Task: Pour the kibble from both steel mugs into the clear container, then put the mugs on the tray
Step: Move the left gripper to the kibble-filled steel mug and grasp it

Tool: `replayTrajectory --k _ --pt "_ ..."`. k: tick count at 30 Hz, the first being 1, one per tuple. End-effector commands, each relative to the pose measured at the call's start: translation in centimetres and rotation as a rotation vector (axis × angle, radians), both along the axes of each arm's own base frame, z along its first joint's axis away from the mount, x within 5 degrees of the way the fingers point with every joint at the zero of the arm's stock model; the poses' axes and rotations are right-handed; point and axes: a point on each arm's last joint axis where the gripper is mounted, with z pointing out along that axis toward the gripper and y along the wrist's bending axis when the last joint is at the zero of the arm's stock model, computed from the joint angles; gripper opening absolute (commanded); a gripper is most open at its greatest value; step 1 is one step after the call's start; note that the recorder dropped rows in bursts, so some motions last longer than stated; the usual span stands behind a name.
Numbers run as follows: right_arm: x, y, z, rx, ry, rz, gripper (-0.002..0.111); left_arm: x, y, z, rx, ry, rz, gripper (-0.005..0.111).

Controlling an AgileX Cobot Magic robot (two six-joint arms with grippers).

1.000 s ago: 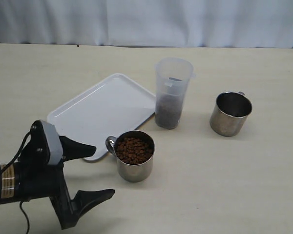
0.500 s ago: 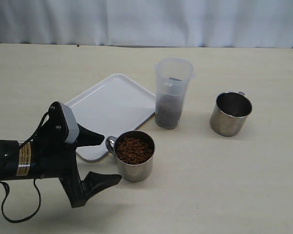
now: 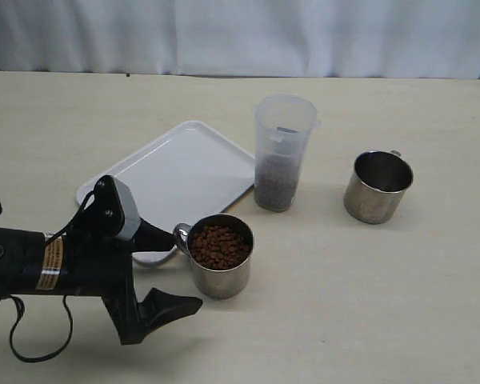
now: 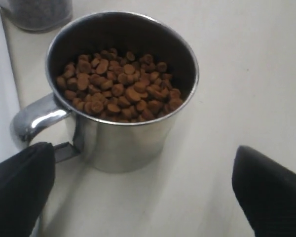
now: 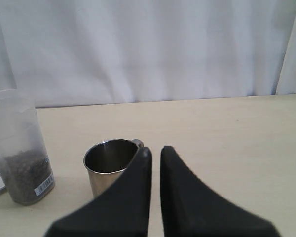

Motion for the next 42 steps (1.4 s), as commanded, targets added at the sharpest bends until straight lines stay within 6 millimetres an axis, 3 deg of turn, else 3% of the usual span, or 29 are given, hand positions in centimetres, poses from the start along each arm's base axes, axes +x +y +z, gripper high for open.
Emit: replayTrajectory --k 1,8,11,25,29,34,42 --pt "0.0 0.0 -0.2 -0.005 0.004 0.004 0.005 0.9 -0.6 0.2 -0.003 -0.059 -0.035 0.079" --pt "0.0 0.0 -0.2 -0.005 0.004 0.004 0.005 2.8 -1.2 0.9 0.023 -0.126 -0.05 0.079" --pt "0.0 0.0 -0.2 -0.005 0.004 0.004 0.005 2.6 -1.2 -0.8 0.06 -0.074 -0.101 0.079" --pt "0.0 0.0 -0.2 -0.005 0.004 0.004 0.005 4.0 -2.3 0.2 0.054 0.01 -0.171 0.079" --pt "0.0 0.0 -0.2 -0.005 0.004 0.004 0.005 4.2 -4.0 -1.1 0.124 0.027 -0.223 0.079" --pt "0.0 0.0 -0.2 -0.005 0.004 0.004 0.005 6.4 -5.5 0.5 0.104 -0.07 -0.235 0.079" --pt "0.0 0.0 -0.2 -0.005 0.004 0.004 0.005 8.3 -6.6 -0.6 0.124 -0.098 -0.287 0.079"
